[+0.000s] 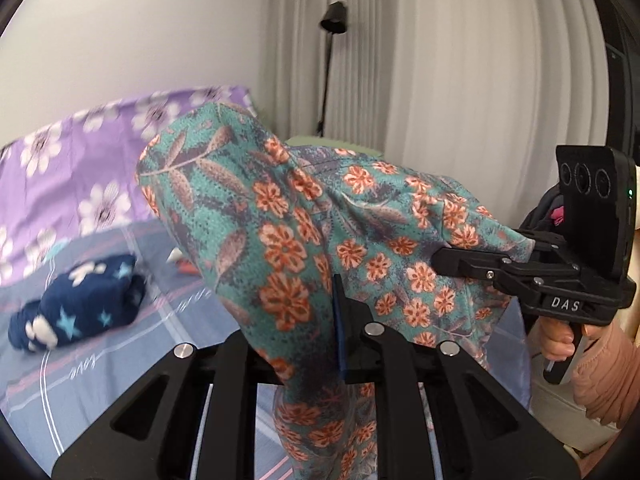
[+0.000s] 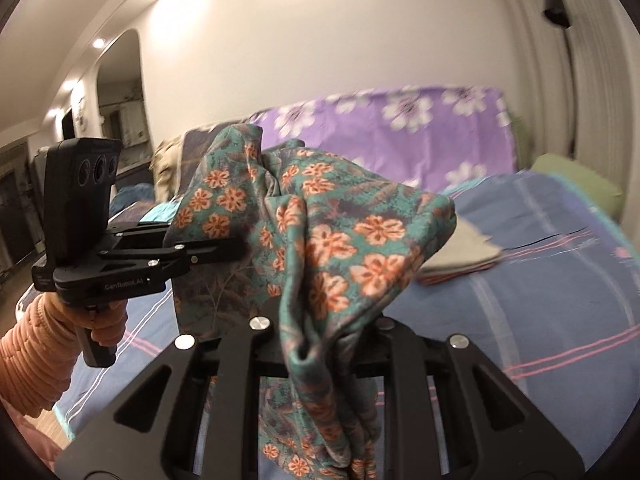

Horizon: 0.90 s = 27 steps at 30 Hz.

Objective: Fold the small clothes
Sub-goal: 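Carry the held shirt with the left gripper beside the folded clothes stack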

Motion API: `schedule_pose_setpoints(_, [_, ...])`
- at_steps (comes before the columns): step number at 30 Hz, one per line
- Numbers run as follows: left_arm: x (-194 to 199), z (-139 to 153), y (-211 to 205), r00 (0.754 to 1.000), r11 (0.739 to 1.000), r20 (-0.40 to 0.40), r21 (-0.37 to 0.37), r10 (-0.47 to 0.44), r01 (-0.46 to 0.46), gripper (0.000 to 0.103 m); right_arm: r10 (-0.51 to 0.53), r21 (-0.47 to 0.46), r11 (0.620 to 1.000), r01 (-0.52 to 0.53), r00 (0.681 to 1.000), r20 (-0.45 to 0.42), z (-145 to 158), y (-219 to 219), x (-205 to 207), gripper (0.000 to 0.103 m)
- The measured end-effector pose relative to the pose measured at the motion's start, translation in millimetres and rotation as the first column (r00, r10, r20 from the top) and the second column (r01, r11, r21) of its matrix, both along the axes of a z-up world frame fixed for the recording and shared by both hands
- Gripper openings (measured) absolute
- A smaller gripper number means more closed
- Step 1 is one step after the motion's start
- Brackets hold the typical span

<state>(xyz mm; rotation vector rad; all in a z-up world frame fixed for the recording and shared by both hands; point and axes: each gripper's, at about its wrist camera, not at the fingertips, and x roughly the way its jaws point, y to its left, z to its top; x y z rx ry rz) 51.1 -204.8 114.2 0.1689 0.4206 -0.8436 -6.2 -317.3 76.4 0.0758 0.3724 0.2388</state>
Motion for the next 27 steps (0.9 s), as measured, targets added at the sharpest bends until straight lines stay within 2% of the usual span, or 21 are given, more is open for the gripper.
schedule_pose_setpoints(5, [-9,19,-48,0.998,0.999,0.038,0.006,-0.054,0.054,0.015,-0.11,-0.022,0.994,0.111,0.992,0.053,15,-29,-25,0.018])
schedule_pose_setpoints(11, [-6,31,-108,0.992,0.993,0.049,0.037,-0.113,0.111,0.015,-0.235,-0.031,0.97,0.239,0.967,0.097,20,-71,-43,0.018])
schedule_pose_setpoints(15, [1,35,-148,0.987,0.987,0.065,0.071,-0.149,0.144,0.015,-0.32,-0.034,0.945,0.325,0.942,0.104,21,-108,-44,0.018])
schedule_pose_setpoints(20, [8,44,-208,0.975,0.975,0.089,0.116,-0.202,0.191,0.015,-0.423,0.004,0.906,0.424,0.902,0.091,25,-163,-29,0.018])
schedule_pose_setpoints(27, [26,50,-271,0.969,0.968,0.093,0.127,-0.229,0.217,0.015,-0.523,0.059,0.853,0.519,0.848,0.09,35,-219,-20,0.017])
